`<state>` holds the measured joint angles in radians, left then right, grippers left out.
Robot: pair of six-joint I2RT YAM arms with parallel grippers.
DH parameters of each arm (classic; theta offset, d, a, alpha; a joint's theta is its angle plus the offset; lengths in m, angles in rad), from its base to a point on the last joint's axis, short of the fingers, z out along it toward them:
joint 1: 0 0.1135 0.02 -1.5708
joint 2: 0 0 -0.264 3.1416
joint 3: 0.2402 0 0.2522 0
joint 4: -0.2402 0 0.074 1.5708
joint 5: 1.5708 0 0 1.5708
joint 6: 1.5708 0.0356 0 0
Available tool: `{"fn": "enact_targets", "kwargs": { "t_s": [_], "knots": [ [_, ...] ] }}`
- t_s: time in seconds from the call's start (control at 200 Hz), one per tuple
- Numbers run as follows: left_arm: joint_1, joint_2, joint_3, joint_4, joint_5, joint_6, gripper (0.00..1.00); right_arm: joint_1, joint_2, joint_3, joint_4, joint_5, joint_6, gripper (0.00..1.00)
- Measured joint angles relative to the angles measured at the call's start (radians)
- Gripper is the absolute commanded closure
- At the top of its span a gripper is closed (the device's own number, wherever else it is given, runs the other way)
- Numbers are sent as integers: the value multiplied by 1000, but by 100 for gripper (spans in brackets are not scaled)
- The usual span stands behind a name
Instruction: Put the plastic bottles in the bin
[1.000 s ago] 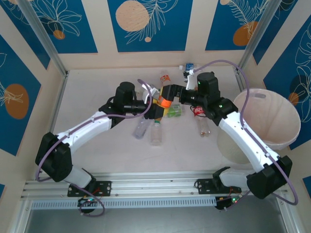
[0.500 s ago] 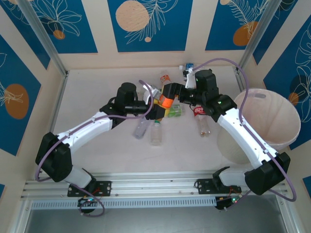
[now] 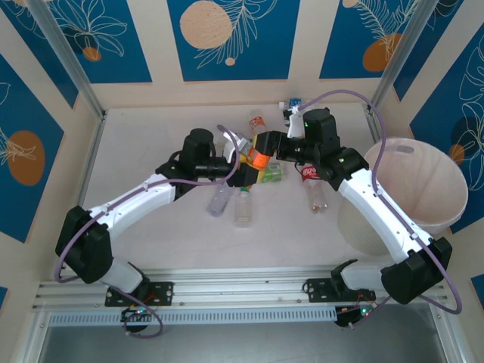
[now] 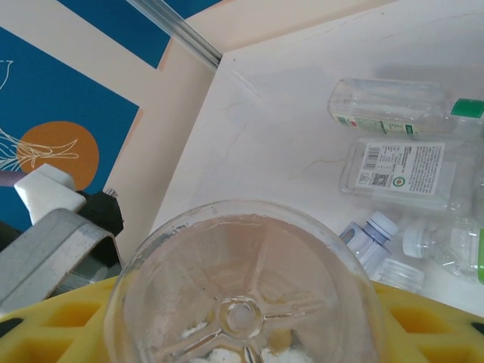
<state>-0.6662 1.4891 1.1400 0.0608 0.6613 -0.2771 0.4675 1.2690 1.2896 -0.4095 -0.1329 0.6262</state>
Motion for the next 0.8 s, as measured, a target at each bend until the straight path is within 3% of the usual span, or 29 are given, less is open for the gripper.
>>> {"fn": "enact_targets", "kwargs": {
  "t_s": [0.03, 0.36, 0.635, 0.8],
  "knots": [
    [0, 0, 0, 2, -2, -3, 0, 0, -6, -2, 0, 3, -6, 100],
    [-4, -6, -5, 27, -74, -5, 0, -21, -114, -13, 0, 80, -72, 100],
    [-17, -62, -92, 90, -243, -16, 0, -69, -195, -44, -6, 154, -117, 100],
    [-10, -74, -112, 89, -410, -37, 0, -116, -254, -47, -30, 172, -146, 100]
  ]
}}
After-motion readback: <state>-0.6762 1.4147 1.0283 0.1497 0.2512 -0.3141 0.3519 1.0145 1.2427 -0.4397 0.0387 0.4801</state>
